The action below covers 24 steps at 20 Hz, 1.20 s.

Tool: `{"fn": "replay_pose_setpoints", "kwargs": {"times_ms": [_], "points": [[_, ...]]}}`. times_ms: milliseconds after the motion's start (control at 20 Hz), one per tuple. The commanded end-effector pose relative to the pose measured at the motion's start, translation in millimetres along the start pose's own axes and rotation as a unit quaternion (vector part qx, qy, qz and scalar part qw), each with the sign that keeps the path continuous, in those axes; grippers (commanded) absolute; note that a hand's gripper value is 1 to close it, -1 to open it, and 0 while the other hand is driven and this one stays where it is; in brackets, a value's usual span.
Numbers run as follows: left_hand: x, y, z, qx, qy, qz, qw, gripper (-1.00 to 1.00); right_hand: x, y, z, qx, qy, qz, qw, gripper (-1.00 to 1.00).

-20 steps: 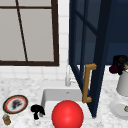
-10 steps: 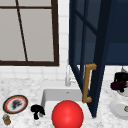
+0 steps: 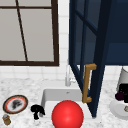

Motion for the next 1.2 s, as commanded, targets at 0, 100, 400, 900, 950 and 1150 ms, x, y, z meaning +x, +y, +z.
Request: {"fn": "replay_pose_setpoints", "kwargs": {"times_ms": [0,100,400,900,950,1150], "points": [[0.0,0.0,0.0,0.000,0.000,0.000,1.0000,0.00,-21.4,21.9,-27.4,-0.019,0.004,-0.016,0.9997,1.00],[0.0,0.0,0.0,0.000,0.000,0.000,1.0000,0.00,-29.1,33.3,-45.2,-0.016,0.005,-0.014,0.9998,1.00],[0.0,0.0,0.0,0.000,0.000,0.000,1.0000,0.00,-45.8,66.1,-100.4,-0.007,0.016,-0.010,0.9998,1.00],[0.0,0.0,0.0,0.000,0.000,0.000,1.0000,0.00,-58.0,112.9,-206.1,-0.008,0.029,0.007,0.9995,1.00],[0.0,0.0,0.0,0.000,0.000,0.000,1.0000,0.00,-57.5,117.4,-217.0,-0.008,0.031,0.010,0.9995,1.00],[0.0,0.0,0.0,0.000,0.000,0.000,1.0000,0.00,-58.9,135.7,-258.6,0.000,0.020,0.029,0.9994,1.00]]}}
